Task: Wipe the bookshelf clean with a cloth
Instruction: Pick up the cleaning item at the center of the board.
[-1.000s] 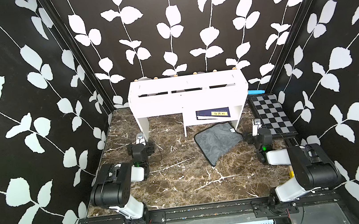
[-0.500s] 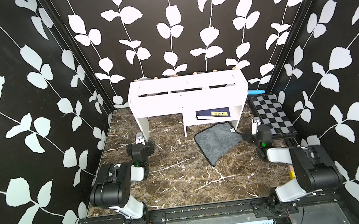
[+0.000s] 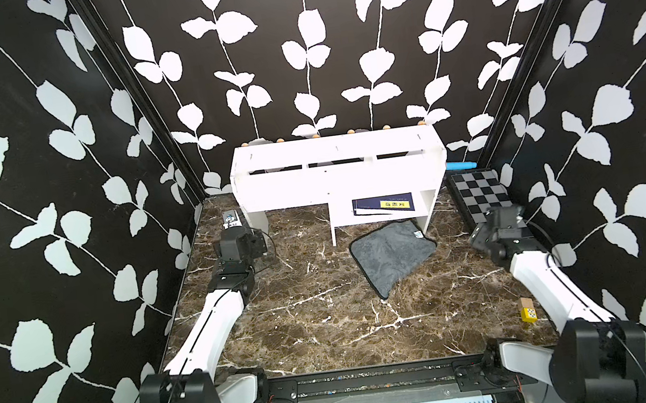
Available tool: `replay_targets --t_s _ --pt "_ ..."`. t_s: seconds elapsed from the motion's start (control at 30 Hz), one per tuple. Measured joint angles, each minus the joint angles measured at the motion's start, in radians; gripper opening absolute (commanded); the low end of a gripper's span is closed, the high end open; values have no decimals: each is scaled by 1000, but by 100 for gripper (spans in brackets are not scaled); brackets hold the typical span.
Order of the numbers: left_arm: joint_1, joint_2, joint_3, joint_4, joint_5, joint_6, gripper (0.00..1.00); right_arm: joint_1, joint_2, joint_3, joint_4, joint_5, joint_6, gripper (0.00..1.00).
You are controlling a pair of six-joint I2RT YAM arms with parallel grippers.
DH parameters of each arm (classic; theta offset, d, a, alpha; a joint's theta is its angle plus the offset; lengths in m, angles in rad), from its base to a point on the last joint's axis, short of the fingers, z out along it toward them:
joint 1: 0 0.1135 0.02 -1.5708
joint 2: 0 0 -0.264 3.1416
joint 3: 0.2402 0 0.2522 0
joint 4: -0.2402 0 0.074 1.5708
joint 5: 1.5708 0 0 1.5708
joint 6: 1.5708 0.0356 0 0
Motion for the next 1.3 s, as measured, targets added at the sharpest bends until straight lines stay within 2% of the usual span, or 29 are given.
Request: replay_targets --t_s 0.2,0.33,0.37,0.4,0.43,0.63,0.8,0.93,0.97,1.07,1.13,1.23,1.3 --pt "-128 -192 -23 -250 6 -127 81 363 -105 0 -182 61 117 85" --pt "-147 -348 -21 -313 8 -163 81 592 1 58 -211 66 147 86" --pt "-149 -380 -20 -321 11 -167 81 627 48 84 -204 55 141 92" --pt "-150 -402 -20 -322 19 -169 81 653 93 109 -191 41 134 99" --pt "-152 -421 -19 -322 27 -171 81 669 131 129 -178 30 133 100" --pt "-187 -447 -31 -287 89 -177 79 764 371 284 -135 53 91 100" --pt "-253 -417 -83 -238 120 -182 81 805 406 194 53 39 47 100" --pt "-274 -385 -93 -205 138 -188 82 802 457 187 141 37 41 88" --pt "-274 -381 -93 -196 139 -191 82 802 476 187 168 37 37 83" --pt "-274 -367 -94 -162 154 -201 83 799 535 186 226 37 29 61" --pt "-276 -357 -94 -146 168 -202 85 796 562 186 241 32 29 57" --pt "-280 -344 -87 -138 187 -200 86 787 586 186 243 32 28 38" --pt "-283 -332 -70 -138 201 -194 86 784 596 185 243 29 31 20"
